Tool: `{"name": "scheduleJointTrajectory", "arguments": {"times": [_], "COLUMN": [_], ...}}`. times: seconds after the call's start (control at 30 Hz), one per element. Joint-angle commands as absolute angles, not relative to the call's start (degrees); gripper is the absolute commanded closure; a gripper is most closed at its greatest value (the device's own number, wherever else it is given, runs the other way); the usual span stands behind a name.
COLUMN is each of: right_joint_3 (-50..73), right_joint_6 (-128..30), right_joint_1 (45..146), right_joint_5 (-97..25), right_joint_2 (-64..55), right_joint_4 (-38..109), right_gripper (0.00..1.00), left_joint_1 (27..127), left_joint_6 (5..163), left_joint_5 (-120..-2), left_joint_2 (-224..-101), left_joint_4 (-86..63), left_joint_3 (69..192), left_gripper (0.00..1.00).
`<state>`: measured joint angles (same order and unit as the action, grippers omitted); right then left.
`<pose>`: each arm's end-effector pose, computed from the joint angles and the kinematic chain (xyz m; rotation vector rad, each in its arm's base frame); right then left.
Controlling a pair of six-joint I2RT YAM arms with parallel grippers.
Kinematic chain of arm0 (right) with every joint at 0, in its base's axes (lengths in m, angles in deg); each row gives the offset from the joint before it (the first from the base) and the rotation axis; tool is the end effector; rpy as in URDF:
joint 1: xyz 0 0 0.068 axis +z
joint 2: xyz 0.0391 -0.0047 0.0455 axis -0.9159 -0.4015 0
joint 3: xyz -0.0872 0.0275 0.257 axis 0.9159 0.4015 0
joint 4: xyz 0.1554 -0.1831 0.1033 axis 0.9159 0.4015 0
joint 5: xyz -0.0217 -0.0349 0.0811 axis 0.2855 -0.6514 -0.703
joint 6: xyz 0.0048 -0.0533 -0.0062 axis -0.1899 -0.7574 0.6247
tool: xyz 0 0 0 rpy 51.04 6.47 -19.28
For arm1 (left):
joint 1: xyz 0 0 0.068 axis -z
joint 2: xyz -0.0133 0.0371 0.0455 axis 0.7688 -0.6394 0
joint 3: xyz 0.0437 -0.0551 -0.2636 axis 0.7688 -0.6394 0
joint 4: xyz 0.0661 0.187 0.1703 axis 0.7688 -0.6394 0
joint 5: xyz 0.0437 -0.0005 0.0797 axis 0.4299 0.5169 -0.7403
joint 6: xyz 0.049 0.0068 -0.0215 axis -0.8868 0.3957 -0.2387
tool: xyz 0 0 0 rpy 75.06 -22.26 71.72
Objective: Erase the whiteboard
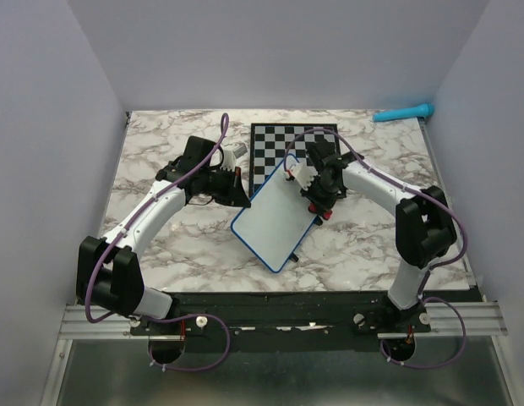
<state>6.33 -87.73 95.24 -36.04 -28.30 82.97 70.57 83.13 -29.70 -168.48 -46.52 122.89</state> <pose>0.3218 0.1831 0.2185 -1.4528 2.4219 0.1735 0.2722 -0.1251 0.2834 0.5267 2.3996 -1.0798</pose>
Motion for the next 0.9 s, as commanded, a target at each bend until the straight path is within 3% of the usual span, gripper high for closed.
{"name": "scheduleJointTrajectory", "arguments": {"times": [0.0, 0.2, 0.33, 0.5, 0.67, 0.87], "right_joint_3": [12.61, 5.78, -7.91, -16.03, -12.45, 4.25], "right_joint_6": [-88.95, -88.42, -86.84, -84.29, -81.39, -82.26], "right_joint_1": [95.16, 94.98, 94.98, 95.07, 95.86, 96.21], "right_joint_5": [-37.87, -38.57, -40.94, -44.54, -46.31, -45.78], "right_joint_2": [-25.49, -26.19, -29.87, -34.98, -33.23, -24.63], "right_joint_4": [80.53, 82.64, 86.06, 87.13, 84.49, 80.8], "right_gripper": [0.99, 0.99, 0.99, 0.99, 0.99, 0.99], "left_joint_1": [71.61, 71.61, 71.61, 71.61, 71.61, 71.61], "left_joint_6": [81.15, 81.15, 81.59, 81.59, 81.85, 81.85], "left_joint_5": [-26.67, -26.84, -26.67, -26.93, -26.84, -26.93], "left_joint_2": [-169.14, -169.49, -169.67, -169.41, -169.23, -169.05], "left_joint_4": [-48.6, -48.42, -47.98, -48.07, -48.07, -48.07], "left_joint_3": [123.02, 123.29, 123.2, 123.29, 123.02, 123.2], "left_gripper": [1.0, 1.0, 1.0, 1.0, 1.0, 1.0]}}
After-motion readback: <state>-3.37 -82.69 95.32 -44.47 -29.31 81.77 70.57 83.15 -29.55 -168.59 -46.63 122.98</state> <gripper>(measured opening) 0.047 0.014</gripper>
